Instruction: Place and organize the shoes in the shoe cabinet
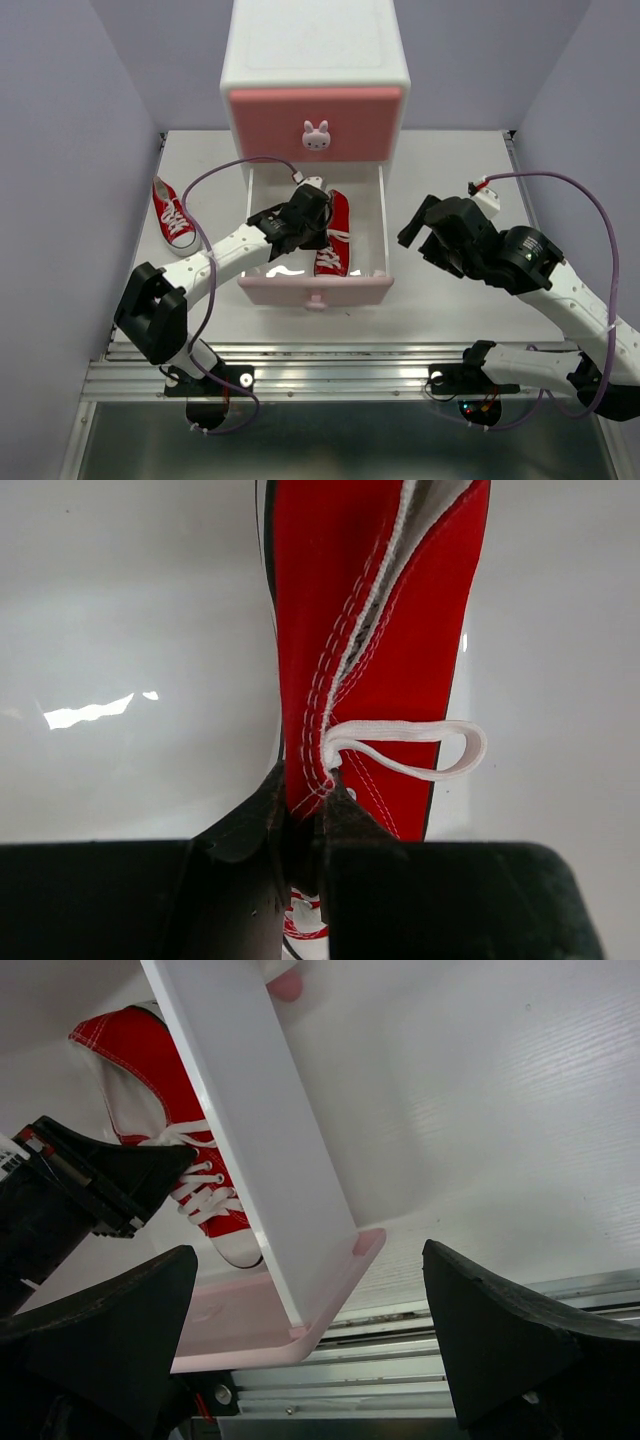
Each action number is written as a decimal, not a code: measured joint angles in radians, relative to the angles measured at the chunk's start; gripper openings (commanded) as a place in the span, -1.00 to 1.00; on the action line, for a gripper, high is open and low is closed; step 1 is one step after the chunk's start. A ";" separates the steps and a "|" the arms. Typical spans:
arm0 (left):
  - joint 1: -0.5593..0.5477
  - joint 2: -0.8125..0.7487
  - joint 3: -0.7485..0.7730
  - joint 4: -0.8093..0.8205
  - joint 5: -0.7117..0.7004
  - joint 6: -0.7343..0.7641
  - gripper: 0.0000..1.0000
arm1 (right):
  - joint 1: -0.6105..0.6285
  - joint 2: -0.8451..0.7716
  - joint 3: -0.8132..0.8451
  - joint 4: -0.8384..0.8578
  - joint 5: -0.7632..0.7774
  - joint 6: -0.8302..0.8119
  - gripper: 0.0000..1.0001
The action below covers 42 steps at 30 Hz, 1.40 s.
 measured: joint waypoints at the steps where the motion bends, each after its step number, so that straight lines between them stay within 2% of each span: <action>1: 0.000 0.007 0.000 -0.005 0.000 -0.003 -0.55 | 0.000 0.000 0.000 0.000 0.002 0.000 1.00; 2: 0.000 0.010 0.000 -0.007 -0.001 -0.005 -0.48 | 0.000 0.000 0.000 0.000 0.004 0.000 1.00; 3: 0.000 0.012 0.000 -0.011 -0.003 -0.009 -0.32 | 0.000 0.000 0.000 0.000 0.005 0.000 1.00; 6: 0.000 0.012 0.001 -0.019 -0.007 -0.017 -0.19 | 0.000 0.000 0.000 0.000 0.006 -0.001 1.00; 7: 0.000 0.012 0.002 -0.019 -0.008 -0.021 -0.06 | 0.000 0.000 0.000 0.000 0.008 -0.003 1.00; 9: 0.001 0.012 0.003 -0.019 -0.009 -0.021 -0.01 | 0.000 0.000 0.000 0.000 0.008 -0.008 1.00; 13: 0.004 0.012 0.006 -0.020 -0.008 -0.027 0.23 | 0.000 0.003 0.000 0.000 0.008 -0.029 1.00; 15: 0.005 0.012 0.011 -0.022 -0.009 -0.028 0.44 | 0.000 0.007 0.000 0.000 0.009 -0.037 1.00; 21: 0.018 0.012 0.074 -0.042 -0.018 -0.022 0.63 | 0.000 0.011 0.000 0.001 0.008 -0.050 1.00; 22: 0.019 0.012 0.092 -0.052 -0.019 -0.022 0.85 | 0.000 0.011 0.000 0.001 0.009 -0.053 1.00; 27: 0.026 0.011 0.188 -0.099 -0.023 -0.018 0.86 | 0.000 0.011 0.000 0.001 0.009 -0.057 1.00; 30: 0.026 0.006 0.232 -0.185 -0.019 -0.018 0.97 | 0.000 0.011 0.000 0.000 0.009 -0.061 1.00; 32: 0.025 -0.009 0.247 -0.238 -0.016 -0.018 0.97 | 0.000 0.010 0.000 0.000 0.010 -0.064 1.00; 37: 0.032 -0.113 0.298 -0.319 -0.023 -0.027 0.97 | 0.000 0.007 0.000 0.000 0.012 -0.080 1.00; 42: 0.044 -0.292 0.352 -0.361 -0.060 -0.064 0.97 | 0.000 0.007 0.000 0.001 0.011 -0.108 1.00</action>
